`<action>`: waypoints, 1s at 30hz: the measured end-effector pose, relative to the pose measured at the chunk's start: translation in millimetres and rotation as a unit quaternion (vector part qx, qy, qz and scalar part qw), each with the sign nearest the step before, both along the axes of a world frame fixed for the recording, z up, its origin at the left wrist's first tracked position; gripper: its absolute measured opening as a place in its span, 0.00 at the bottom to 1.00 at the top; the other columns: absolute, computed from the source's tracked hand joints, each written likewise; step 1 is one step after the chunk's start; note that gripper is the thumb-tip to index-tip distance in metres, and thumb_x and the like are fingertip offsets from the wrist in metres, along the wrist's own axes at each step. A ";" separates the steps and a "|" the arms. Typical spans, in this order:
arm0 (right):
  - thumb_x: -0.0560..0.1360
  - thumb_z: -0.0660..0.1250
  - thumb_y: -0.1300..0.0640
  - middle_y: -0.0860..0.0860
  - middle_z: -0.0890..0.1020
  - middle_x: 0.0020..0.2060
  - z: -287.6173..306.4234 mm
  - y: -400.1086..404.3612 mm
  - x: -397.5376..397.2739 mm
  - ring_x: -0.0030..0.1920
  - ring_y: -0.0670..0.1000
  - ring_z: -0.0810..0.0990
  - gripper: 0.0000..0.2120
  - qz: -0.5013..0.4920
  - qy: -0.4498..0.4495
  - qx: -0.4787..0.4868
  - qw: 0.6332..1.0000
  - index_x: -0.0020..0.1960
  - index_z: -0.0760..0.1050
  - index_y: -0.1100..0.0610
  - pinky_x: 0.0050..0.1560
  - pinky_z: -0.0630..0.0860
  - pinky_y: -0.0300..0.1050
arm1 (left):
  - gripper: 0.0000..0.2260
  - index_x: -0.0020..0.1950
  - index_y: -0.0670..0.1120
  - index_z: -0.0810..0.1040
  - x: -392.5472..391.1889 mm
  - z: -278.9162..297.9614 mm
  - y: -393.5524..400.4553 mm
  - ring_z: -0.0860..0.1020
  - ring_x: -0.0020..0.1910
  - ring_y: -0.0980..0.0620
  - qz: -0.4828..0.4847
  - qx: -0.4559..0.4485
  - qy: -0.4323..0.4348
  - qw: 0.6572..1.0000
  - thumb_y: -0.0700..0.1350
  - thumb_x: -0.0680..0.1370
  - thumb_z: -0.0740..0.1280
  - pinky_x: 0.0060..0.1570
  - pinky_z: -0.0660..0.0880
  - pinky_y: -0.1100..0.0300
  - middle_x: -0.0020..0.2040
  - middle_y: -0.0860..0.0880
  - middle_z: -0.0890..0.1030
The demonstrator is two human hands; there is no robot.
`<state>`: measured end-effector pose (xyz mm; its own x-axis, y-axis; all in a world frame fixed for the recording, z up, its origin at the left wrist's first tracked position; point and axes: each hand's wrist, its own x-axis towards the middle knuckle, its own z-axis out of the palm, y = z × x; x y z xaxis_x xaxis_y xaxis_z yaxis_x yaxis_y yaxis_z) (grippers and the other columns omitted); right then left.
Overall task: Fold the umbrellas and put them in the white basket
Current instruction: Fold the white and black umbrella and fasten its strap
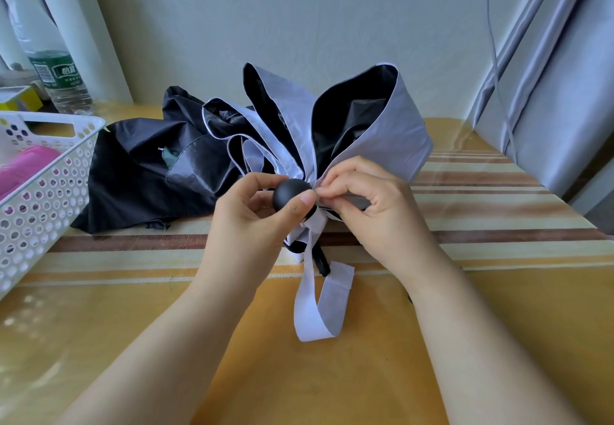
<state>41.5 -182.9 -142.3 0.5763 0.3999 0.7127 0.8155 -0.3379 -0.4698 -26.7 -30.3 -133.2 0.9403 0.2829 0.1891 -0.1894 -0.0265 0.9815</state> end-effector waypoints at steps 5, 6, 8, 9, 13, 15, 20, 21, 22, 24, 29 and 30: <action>0.71 0.71 0.69 0.49 0.81 0.42 -4.3 1.8 1.9 0.46 0.49 0.80 0.05 -0.017 -0.034 -0.012 0.999 0.43 0.82 0.62 0.46 0.78 0.46 | 0.13 0.50 0.51 0.78 3.5 -7.4 1.3 0.82 0.38 0.53 -0.009 0.029 -0.002 1.000 0.50 0.68 0.72 0.40 0.80 0.60 0.40 0.49 0.84; 0.71 0.70 0.70 0.50 0.81 0.42 -6.1 2.8 1.8 0.45 0.48 0.80 0.05 -0.017 -0.028 -0.004 0.999 0.43 0.82 0.62 0.45 0.78 0.45 | 0.11 0.51 0.52 0.78 4.8 -9.5 1.2 0.81 0.37 0.57 -0.013 0.036 -0.003 0.999 0.47 0.70 0.73 0.37 0.78 0.65 0.41 0.49 0.84; 0.71 0.70 0.70 0.52 0.82 0.41 -9.7 5.2 1.0 0.43 0.47 0.80 0.05 -0.020 -0.013 0.005 1.000 0.42 0.82 0.62 0.43 0.78 0.45 | 0.11 0.51 0.54 0.77 7.1 -14.3 1.1 0.80 0.37 0.61 -0.020 0.056 0.000 0.998 0.43 0.72 0.73 0.38 0.76 0.67 0.43 0.50 0.83; 0.71 0.71 0.69 0.52 0.81 0.40 -11.0 6.4 0.2 0.42 0.48 0.80 0.04 -0.024 0.000 0.007 1.000 0.42 0.81 0.62 0.42 0.78 0.46 | 0.12 0.51 0.56 0.77 8.2 -17.0 1.1 0.81 0.38 0.60 -0.024 0.071 0.003 0.997 0.43 0.72 0.73 0.40 0.77 0.66 0.43 0.50 0.83; 0.70 0.74 0.62 0.47 0.77 0.42 -9.7 7.5 -1.1 0.44 0.46 0.76 0.08 -0.087 0.045 0.003 0.995 0.45 0.75 0.57 0.45 0.74 0.39 | 0.13 0.51 0.57 0.78 10.1 -21.6 0.9 0.81 0.39 0.57 -0.032 0.081 0.013 0.996 0.42 0.73 0.73 0.42 0.77 0.64 0.44 0.50 0.83; 0.67 0.77 0.54 0.45 0.71 0.48 -8.9 0.6 2.5 0.50 0.46 0.72 0.15 -0.140 0.018 -0.022 0.990 0.51 0.77 0.56 0.50 0.70 0.34 | 0.12 0.51 0.54 0.78 9.6 -19.6 1.2 0.80 0.36 0.60 -0.026 0.032 0.019 0.999 0.40 0.73 0.72 0.38 0.76 0.68 0.43 0.49 0.83; 0.68 0.76 0.56 0.46 0.64 0.64 -4.4 -13.6 4.0 0.64 0.54 0.65 0.30 -0.145 0.004 -0.157 0.977 0.68 0.73 0.43 0.66 0.68 0.50 | 0.10 0.50 0.53 0.80 6.5 -5.7 7.5 0.82 0.36 0.60 -0.008 -0.001 0.020 1.000 0.40 0.72 0.73 0.36 0.74 0.71 0.38 0.53 0.85; 0.69 0.76 0.56 0.46 0.63 0.66 -2.7 -14.1 2.9 0.64 0.55 0.64 0.33 -0.157 -0.012 -0.185 0.970 0.70 0.70 0.41 0.65 0.68 0.52 | 0.10 0.50 0.52 0.81 5.3 -1.4 9.3 0.82 0.36 0.60 -0.009 0.004 0.012 1.000 0.39 0.72 0.73 0.35 0.74 0.71 0.37 0.53 0.85; 0.69 0.75 0.57 0.45 0.62 0.67 -1.1 -14.0 2.1 0.65 0.55 0.62 0.35 -0.176 -0.028 -0.207 0.962 0.71 0.67 0.39 0.65 0.68 0.53 | 0.10 0.49 0.51 0.81 4.0 2.8 10.8 0.82 0.35 0.59 -0.011 0.012 0.002 1.000 0.39 0.72 0.73 0.35 0.74 0.71 0.37 0.53 0.85; 0.67 0.75 0.57 0.46 0.63 0.68 -0.1 -12.2 1.7 0.65 0.55 0.61 0.38 -0.209 -0.055 -0.221 0.951 0.73 0.64 0.40 0.64 0.65 0.56 | 0.10 0.47 0.51 0.81 -0.4 10.3 11.4 0.83 0.36 0.58 -0.026 0.024 -0.014 0.999 0.38 0.70 0.74 0.35 0.74 0.70 0.37 0.53 0.85; 0.62 0.72 0.69 0.48 0.79 0.55 -9.2 -2.7 10.6 0.57 0.51 0.71 0.28 -0.175 -0.116 -0.150 0.966 0.59 0.79 0.50 0.52 0.72 0.56 | 0.11 0.48 0.52 0.81 -4.3 14.9 8.3 0.82 0.35 0.60 -0.061 0.033 -0.015 0.997 0.44 0.67 0.75 0.32 0.72 0.72 0.37 0.53 0.85; 0.62 0.72 0.69 0.48 0.80 0.52 -9.7 -2.6 12.5 0.54 0.52 0.74 0.25 -0.165 -0.123 -0.137 0.969 0.56 0.80 0.52 0.49 0.73 0.55 | 0.12 0.49 0.53 0.81 -3.9 14.5 8.4 0.82 0.36 0.60 -0.065 0.038 -0.015 0.997 0.48 0.65 0.74 0.33 0.73 0.71 0.38 0.53 0.85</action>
<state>54.0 -185.5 -152.1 0.5309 0.4168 0.7378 0.7177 -0.6841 -0.1300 -30.7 -21.8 -118.7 0.9617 0.1427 0.2339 -0.2253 -0.0740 0.9715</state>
